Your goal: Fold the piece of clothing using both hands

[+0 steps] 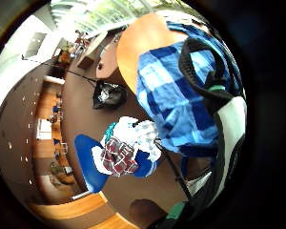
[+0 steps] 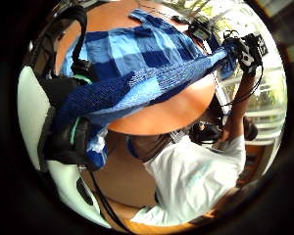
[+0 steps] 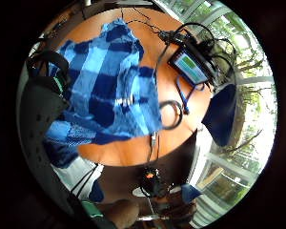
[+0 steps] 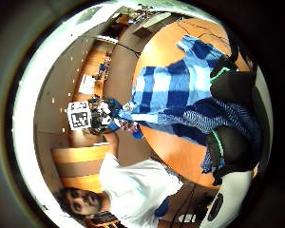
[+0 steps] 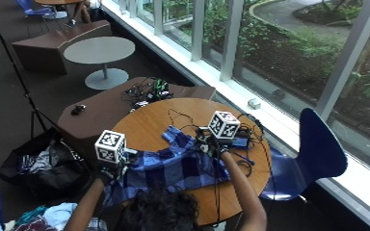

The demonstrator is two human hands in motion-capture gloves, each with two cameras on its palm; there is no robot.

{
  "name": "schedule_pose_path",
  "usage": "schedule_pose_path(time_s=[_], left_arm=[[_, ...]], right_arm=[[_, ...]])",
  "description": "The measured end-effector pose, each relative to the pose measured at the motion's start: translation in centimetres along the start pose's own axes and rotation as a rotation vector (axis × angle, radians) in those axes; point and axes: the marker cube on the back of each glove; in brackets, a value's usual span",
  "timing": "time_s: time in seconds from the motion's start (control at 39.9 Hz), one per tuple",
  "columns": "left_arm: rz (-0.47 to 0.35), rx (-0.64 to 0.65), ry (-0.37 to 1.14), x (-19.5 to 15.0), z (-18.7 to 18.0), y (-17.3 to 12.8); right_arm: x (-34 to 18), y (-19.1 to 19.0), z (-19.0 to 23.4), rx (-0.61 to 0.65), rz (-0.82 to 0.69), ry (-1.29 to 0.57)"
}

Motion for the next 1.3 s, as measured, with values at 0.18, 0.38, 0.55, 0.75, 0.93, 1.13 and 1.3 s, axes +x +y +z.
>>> schedule_pose_path(time_s=[0.18, 0.38, 0.55, 0.75, 0.93, 1.13, 1.3], left_arm=[[-0.131, -0.196, 0.085, -4.2, 4.7, -10.4], [-0.269, -0.133, 0.048, -5.9, 8.7, -13.2], [-0.335, 0.119, -0.116, -4.4, 9.2, -10.4], [-0.260, 0.180, -0.241, 0.6, 12.0, -4.8], [-0.260, 0.010, -0.117, 4.1, 15.1, -2.9], [-0.265, -0.068, 0.108, 3.7, 17.3, -2.8], [-0.244, -0.072, 0.150, 3.6, 17.1, -2.7]], right_arm=[[1.9, -12.5, 2.8, 0.141, 0.092, -0.032], [3.8, -14.0, 4.5, 0.369, 0.211, -0.224], [6.9, -9.7, 5.7, 0.479, 0.336, -0.144], [8.9, 1.0, 10.4, 0.382, 0.708, 0.217], [8.1, 4.0, 13.4, 0.211, 0.815, 0.359], [7.7, 3.5, 14.6, 0.284, 0.766, 0.428], [7.3, 1.7, 12.9, 0.457, 0.707, 0.246]])
